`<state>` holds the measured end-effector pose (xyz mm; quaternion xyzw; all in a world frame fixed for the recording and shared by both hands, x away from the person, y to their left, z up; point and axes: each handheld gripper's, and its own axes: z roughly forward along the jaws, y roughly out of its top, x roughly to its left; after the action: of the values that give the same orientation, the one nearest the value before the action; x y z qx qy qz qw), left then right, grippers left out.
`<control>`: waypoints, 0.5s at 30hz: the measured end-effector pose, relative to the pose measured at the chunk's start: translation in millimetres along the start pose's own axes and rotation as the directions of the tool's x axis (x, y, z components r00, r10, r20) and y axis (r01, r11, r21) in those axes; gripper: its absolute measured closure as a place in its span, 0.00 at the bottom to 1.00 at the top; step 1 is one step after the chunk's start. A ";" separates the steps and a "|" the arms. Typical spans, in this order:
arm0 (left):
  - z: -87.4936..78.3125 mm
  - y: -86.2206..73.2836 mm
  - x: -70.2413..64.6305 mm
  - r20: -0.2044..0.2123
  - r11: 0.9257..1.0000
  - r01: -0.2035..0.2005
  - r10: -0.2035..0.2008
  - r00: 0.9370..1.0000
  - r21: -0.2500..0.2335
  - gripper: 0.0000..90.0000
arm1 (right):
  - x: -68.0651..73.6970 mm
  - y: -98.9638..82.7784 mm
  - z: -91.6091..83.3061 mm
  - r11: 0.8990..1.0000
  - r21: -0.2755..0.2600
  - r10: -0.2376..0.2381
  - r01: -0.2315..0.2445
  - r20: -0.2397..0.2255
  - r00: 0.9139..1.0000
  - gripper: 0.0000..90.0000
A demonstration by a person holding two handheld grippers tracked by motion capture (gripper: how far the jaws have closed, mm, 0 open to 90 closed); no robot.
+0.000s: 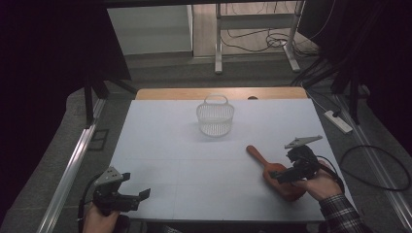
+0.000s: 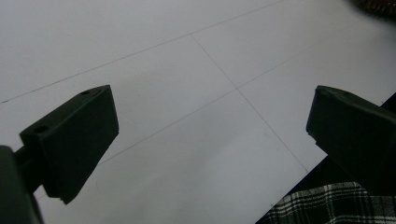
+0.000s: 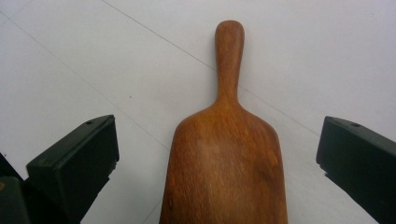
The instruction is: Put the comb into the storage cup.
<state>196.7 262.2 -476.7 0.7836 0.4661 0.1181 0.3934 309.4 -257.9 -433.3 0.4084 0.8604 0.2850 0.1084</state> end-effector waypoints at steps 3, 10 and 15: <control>-0.1 0.0 0.2 0.001 1.000 0.001 -0.001 1.000 -0.001 0.02 | 1.5 5.4 3.7 1.000 0.008 -0.015 0.016 -0.009 1.000 0.00; 0.1 0.1 -0.3 -0.003 1.000 -0.003 0.003 1.000 0.001 0.03 | 4.9 19.3 14.2 0.998 0.031 -0.051 0.051 -0.017 0.999 0.00; 0.0 0.1 -0.2 -0.002 1.000 -0.002 0.002 1.000 -0.001 0.03 | 6.4 27.9 23.4 0.997 0.053 -0.060 0.061 -0.020 0.998 0.00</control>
<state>196.6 262.0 -476.7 0.7839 0.4656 0.1194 0.3932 333.0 -229.6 -436.0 0.3823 0.8807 0.2620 0.0981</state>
